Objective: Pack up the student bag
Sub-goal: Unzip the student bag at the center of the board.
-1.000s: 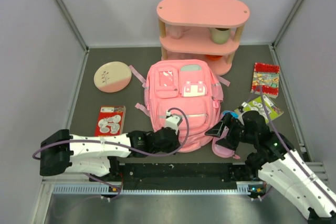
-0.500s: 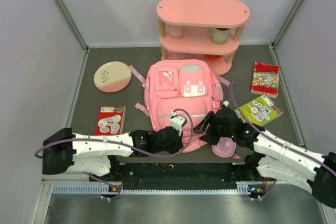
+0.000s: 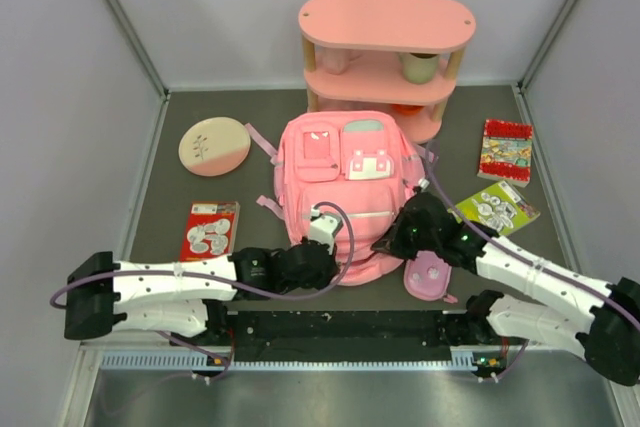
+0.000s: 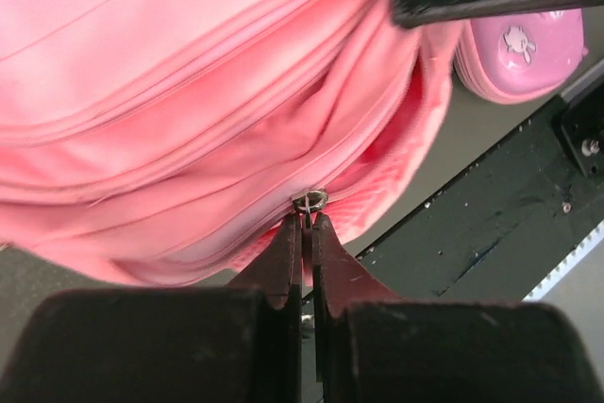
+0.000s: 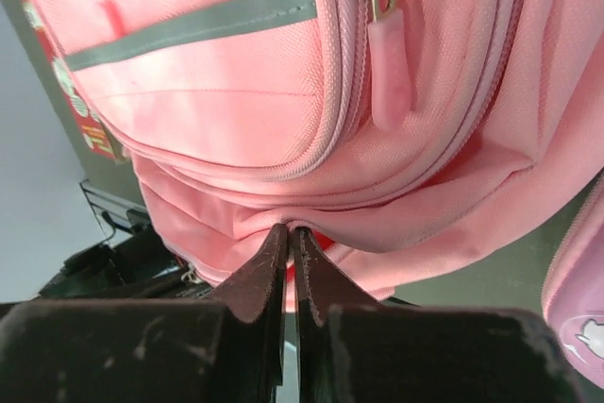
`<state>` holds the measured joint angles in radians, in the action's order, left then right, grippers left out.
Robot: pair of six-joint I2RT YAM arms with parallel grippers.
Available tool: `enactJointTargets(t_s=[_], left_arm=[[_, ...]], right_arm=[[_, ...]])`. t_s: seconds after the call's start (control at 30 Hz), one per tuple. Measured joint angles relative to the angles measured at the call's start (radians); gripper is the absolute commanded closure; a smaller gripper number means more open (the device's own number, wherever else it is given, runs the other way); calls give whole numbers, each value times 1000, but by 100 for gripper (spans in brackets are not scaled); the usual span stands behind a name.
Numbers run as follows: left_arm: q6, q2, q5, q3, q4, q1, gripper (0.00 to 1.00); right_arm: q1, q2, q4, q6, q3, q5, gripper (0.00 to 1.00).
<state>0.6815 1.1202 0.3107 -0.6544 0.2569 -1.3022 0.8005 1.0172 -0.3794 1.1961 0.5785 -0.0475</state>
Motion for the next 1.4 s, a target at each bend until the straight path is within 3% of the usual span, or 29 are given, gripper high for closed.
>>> enactJointTargets(t_s=[0.4,0.6,0.67,0.7,0.8,0.83,1.13,1.4], left_arm=[[141,-169,65,105,94,135,100],[176,-155,114,134,216,266,100],[160,-152,123,129,223,283,100],[145,-150,121,123,225,286,100],[89,-147,86,98,229,288,100],[68,-149,65,89,224,288,100],[-35,-196,-97,81,152,257,100],[-53,-150,-113,57,101,167,100]], right_arm=[[-163,-83,-106,-167,93,-113,100],[-215,-80,-84,-211,253,-50,98],[-215,-80,-69,-213,290,-56,78],[-215,-80,-58,-209,298,-64,62],[-206,-79,-39,-177,290,-106,34],[-190,-80,-23,-160,272,-111,31],[97,-81,129,105,21,-110,28],[137,-16,269,308,-23,-98,28]])
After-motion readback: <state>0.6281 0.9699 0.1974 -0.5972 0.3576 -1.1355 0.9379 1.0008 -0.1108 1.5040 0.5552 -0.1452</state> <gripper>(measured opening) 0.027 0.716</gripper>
